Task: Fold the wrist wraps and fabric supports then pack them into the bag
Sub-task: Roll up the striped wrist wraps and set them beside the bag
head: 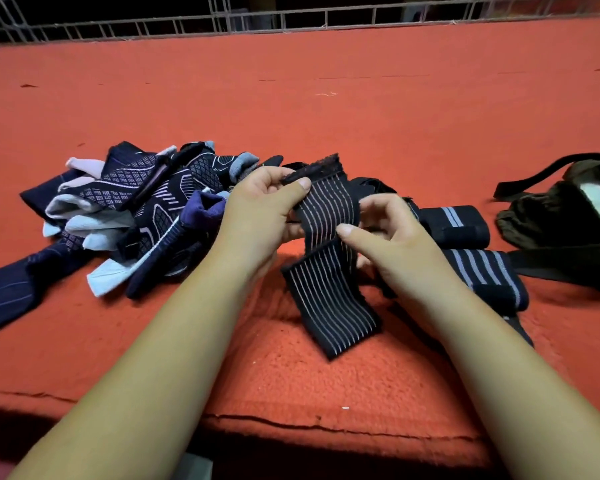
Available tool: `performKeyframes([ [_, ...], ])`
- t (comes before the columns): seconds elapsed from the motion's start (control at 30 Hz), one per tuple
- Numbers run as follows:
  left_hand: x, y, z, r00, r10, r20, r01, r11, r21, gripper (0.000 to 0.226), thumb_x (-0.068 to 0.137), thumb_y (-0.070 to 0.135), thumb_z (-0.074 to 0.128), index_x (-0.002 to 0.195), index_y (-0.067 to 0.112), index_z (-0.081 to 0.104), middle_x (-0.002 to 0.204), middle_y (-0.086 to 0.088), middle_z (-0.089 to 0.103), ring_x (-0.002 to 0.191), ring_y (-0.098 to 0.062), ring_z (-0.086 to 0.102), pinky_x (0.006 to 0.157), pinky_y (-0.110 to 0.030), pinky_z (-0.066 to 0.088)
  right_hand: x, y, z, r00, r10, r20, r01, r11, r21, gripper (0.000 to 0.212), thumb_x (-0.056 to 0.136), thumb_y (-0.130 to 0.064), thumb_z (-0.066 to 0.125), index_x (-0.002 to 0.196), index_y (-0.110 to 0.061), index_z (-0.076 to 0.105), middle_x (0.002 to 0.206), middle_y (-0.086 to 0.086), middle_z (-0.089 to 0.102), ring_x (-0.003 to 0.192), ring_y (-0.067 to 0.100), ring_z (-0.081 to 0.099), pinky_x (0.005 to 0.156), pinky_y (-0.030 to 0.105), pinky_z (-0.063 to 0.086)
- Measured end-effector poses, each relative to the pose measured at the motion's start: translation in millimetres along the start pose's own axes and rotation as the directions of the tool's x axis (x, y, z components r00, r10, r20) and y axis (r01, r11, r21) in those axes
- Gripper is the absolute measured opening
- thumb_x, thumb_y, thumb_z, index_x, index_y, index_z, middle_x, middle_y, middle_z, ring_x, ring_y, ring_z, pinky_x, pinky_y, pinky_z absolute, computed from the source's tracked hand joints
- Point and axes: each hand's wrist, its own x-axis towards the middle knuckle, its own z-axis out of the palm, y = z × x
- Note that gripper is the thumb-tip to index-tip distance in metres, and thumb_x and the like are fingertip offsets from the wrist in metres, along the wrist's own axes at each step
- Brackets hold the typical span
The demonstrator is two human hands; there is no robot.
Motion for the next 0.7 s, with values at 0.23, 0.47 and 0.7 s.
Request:
performKeyframes([
  [0.23, 3.5, -4.5, 0.7, 1.0, -0.016, -0.021, 0.016, 1.0, 0.003, 0.014, 0.103, 0.011, 0.069, 0.116, 0.006, 0.065, 0.1, -0.012, 0.073, 0.083, -0.023, 0.076, 0.065, -0.038, 0.063, -1.2, 2.3, 1.5, 0.976, -0.214, 0.037, 0.214, 0.918, -0.333, 0.022, 0.094, -0.023, 0.078, 0.107, -0.041, 0.072, 0.12, -0.013, 0.051, 0.11, 0.001, 0.054, 0.095, 0.029, 0.05],
  [0.47, 7.1, -7.8, -0.5, 0.999, -0.022, -0.04, 0.021, 1.0, -0.013, 0.012, 0.104, 0.011, 0.068, 0.115, 0.009, 0.066, 0.093, -0.004, 0.072, 0.08, -0.015, 0.074, 0.061, -0.032, 0.06, -3.2, 0.7, -0.3, 0.988, -0.093, 0.12, 0.126, 0.946, -0.298, 0.045, 0.107, -0.041, 0.061, 0.069, -0.019, 0.072, 0.101, -0.016, 0.067, 0.081, 0.0, 0.062, 0.082, 0.035, 0.046],
  [0.7, 6.8, -9.4, -1.0, 0.999, 0.031, -0.017, -0.03, 0.998, 0.052, 0.007, 0.104, 0.013, 0.068, 0.109, 0.016, 0.064, 0.068, 0.015, 0.064, 0.067, -0.007, 0.066, 0.054, -0.026, 0.054, 5.8, 6.1, -3.2, 0.998, 0.004, -0.057, 0.001, 0.996, 0.085, 0.021, 0.101, -0.025, 0.073, 0.098, -0.01, 0.058, 0.092, -0.004, 0.069, 0.082, 0.015, 0.065, 0.072, 0.038, 0.06],
])
